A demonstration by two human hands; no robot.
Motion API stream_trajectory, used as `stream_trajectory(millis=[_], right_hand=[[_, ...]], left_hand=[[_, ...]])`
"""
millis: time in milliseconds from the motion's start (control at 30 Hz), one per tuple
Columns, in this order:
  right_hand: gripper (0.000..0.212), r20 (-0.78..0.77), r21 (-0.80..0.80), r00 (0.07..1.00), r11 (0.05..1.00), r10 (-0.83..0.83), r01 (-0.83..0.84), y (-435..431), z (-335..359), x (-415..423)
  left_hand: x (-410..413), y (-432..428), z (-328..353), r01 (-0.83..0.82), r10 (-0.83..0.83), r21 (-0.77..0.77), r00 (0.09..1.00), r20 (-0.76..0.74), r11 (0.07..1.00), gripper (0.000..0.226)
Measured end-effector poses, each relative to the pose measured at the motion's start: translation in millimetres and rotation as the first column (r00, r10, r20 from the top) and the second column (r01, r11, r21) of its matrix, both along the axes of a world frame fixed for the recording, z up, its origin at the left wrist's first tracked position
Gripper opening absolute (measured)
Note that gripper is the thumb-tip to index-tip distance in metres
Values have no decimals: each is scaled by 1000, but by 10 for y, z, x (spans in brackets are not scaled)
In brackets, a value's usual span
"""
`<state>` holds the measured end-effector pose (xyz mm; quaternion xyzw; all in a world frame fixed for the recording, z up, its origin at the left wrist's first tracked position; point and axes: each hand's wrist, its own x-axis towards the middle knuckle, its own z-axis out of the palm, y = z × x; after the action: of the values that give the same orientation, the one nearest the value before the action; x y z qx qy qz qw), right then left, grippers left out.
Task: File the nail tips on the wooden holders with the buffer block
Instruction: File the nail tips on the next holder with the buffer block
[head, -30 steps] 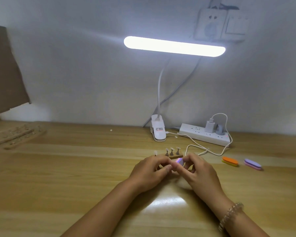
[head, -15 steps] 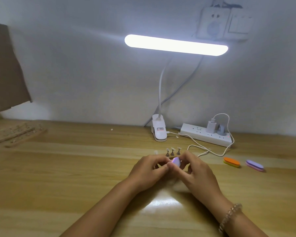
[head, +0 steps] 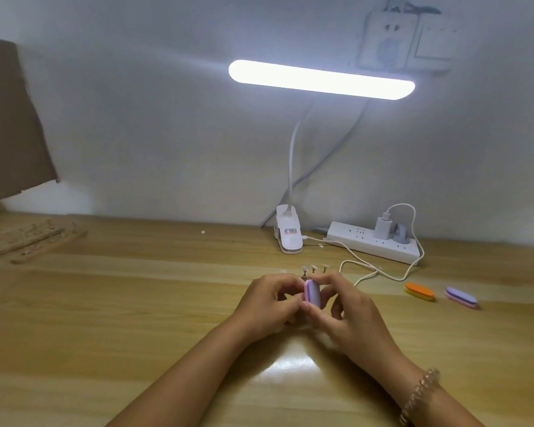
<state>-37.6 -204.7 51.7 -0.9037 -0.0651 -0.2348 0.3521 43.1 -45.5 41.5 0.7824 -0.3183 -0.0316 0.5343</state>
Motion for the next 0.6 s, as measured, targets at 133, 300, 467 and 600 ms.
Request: stream_trajectory(millis=[133,300,467,600], right_hand=[[29,-10,72,998,995,-69,70,-71,31,15],[37,-5,-127,999,991,-48,47,-3,-12,-74],[33,-32,-104,988,983,-153,149,-28,8,-52],[32,-20,-122,987,980,-159,156,8,5,-82]], left_hand=[[-4,-8,-5,-4,4,1,1000,3,1000,14],[-11,18,1,-5,5,-25,1000,6,1000,14],[-21,19,-7,-36,37,-43,999,5,998,10],[-29,30,-10,-36,37,-63,999,14,997,13]])
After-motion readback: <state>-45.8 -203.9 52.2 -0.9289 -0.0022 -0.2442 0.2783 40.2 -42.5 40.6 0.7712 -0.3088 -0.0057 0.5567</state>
